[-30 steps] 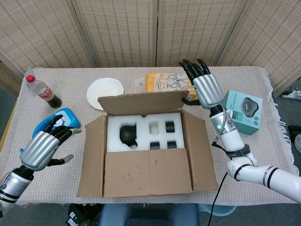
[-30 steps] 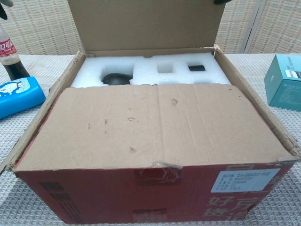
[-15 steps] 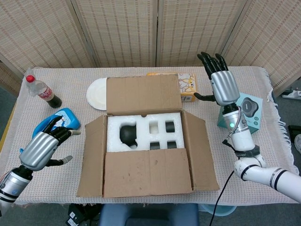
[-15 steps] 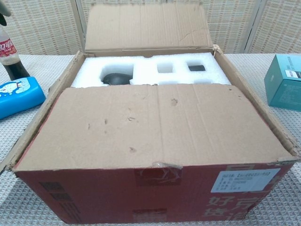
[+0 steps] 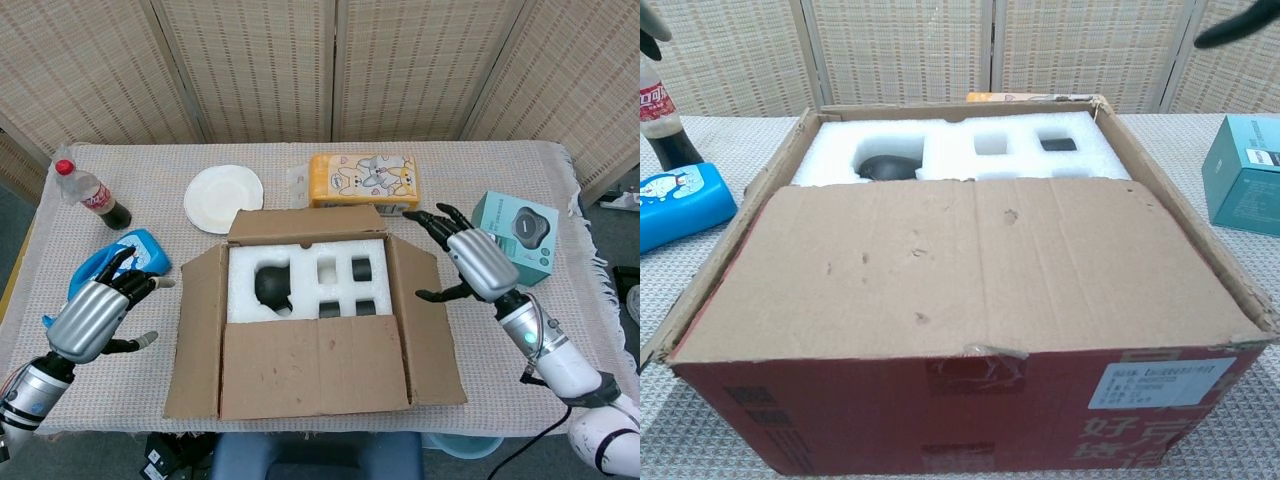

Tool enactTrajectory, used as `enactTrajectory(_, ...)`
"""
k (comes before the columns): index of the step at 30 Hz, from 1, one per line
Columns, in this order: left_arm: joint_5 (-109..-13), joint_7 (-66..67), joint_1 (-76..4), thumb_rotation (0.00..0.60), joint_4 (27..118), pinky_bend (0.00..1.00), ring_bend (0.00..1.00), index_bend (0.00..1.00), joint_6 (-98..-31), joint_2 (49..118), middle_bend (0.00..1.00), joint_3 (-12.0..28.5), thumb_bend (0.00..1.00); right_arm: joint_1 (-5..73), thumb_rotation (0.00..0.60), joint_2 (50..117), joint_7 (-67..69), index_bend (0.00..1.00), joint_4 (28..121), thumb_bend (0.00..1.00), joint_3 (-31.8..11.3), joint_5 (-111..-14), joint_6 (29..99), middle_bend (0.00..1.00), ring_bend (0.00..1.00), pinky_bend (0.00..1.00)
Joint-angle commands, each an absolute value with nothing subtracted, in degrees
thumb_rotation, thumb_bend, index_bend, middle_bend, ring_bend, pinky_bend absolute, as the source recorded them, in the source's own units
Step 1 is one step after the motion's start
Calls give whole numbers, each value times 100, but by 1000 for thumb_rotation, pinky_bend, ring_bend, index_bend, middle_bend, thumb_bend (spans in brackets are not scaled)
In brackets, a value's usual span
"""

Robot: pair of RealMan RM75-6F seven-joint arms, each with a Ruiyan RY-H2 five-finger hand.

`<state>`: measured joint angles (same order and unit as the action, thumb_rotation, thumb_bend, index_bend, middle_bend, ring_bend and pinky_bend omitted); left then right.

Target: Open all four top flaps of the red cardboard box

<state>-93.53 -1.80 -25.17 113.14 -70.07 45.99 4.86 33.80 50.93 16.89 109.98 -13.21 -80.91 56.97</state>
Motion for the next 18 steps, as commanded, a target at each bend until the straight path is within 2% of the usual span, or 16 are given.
enactTrajectory(1,-9344,-175,-2518,600,11318,0,309,289,-6998,4614,322,484,236,3339,542,4911,2143,108,11183,146,-1103,-8392,5400,178,186,0)
enactTrajectory(3,-9353,-184,-2512,600,11316,0,309,291,-7003,4625,322,479,235,3409,440,4853,2551,133,11238,133,-1033,-8529,5185,185,178,0)
enactTrajectory(5,-9362,-211,-2504,600,11308,0,309,295,-7013,4630,322,473,235,3536,379,4765,3094,152,11280,103,-974,-8692,4896,190,173,0)
enactTrajectory(7,-9363,-245,-2496,600,11296,0,307,300,-7021,4634,322,468,234,3665,349,4702,3510,166,11261,65,-931,-8872,4674,192,166,0)
enactTrajectory(18,-9339,-336,-2473,600,11209,0,303,303,-6985,4657,322,425,234,4376,339,4848,4101,183,11144,40,-739,-9283,3787,226,161,0)
